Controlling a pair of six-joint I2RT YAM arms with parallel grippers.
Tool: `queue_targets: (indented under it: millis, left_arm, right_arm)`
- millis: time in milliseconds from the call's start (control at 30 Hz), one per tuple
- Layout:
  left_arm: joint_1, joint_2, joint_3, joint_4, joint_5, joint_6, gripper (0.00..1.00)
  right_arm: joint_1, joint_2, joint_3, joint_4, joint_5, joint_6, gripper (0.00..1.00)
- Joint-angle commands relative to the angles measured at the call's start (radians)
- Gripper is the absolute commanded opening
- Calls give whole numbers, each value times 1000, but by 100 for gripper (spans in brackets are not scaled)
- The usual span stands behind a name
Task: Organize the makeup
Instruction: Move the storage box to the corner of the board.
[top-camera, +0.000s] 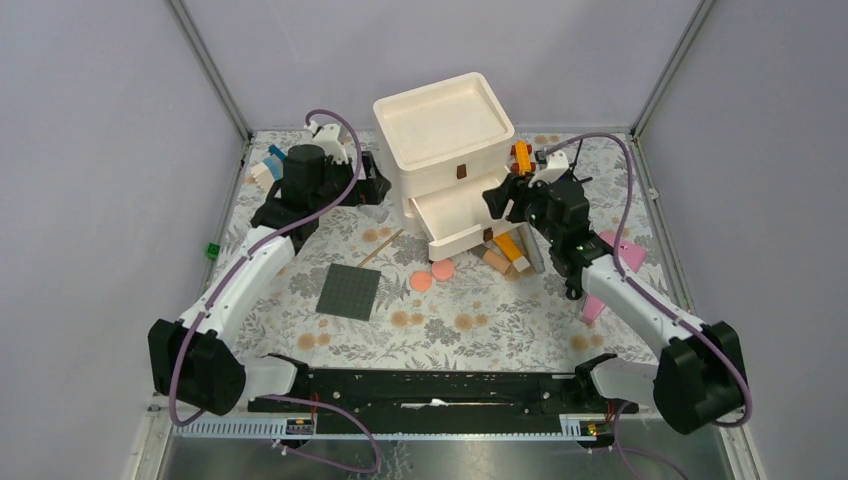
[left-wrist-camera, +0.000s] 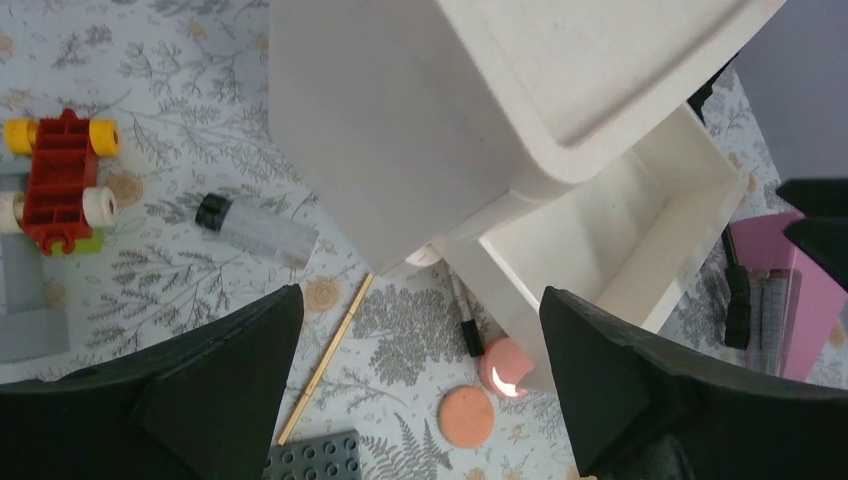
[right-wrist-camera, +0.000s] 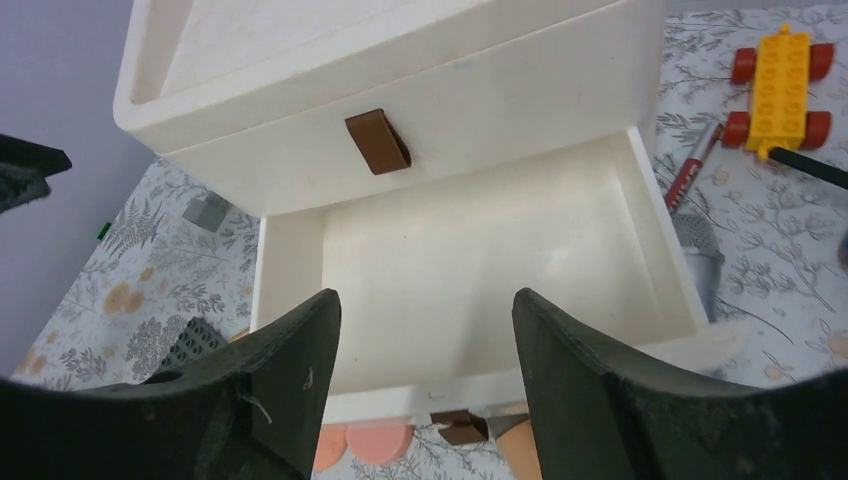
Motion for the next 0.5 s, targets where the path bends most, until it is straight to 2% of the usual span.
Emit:
queue_targets:
  millis: [0, 133, 467]
  left_arm:
    - [2, -93, -89, 100, 7, -2, 99]
    - [2, -127, -130, 127, -18, 17, 99]
    - [3, -132, -129, 121, -18, 37, 99]
  right_arm:
    - [6, 101, 72, 192, -75, -45, 70]
    - [7, 200, 138, 254, -97, -63, 70]
    - [16, 444, 326, 269, -123, -37, 70]
